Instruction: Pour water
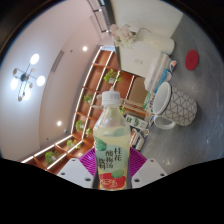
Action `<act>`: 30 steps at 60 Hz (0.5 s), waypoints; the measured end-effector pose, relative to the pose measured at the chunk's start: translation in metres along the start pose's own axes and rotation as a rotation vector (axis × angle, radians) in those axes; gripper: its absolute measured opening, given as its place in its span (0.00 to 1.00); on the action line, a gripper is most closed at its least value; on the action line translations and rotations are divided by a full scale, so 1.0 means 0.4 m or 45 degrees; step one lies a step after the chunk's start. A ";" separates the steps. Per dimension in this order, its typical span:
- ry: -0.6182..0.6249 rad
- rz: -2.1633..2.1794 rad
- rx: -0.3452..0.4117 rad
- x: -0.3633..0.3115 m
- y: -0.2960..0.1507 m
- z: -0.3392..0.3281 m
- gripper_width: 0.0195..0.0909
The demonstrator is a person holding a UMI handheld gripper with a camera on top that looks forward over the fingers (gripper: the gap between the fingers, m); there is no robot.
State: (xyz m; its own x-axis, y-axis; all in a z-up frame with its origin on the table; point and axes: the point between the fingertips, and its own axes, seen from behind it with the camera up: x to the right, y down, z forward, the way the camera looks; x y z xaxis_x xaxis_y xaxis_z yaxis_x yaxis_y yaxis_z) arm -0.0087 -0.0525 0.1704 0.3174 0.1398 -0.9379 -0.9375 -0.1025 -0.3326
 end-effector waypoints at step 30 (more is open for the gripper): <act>0.017 0.966 0.132 0.033 -0.101 0.076 0.28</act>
State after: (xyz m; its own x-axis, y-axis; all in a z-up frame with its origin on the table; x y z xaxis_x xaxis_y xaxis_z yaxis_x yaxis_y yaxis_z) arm 0.0293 -0.0167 0.1744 -0.4174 0.0559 -0.9070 -0.9077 -0.0725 0.4132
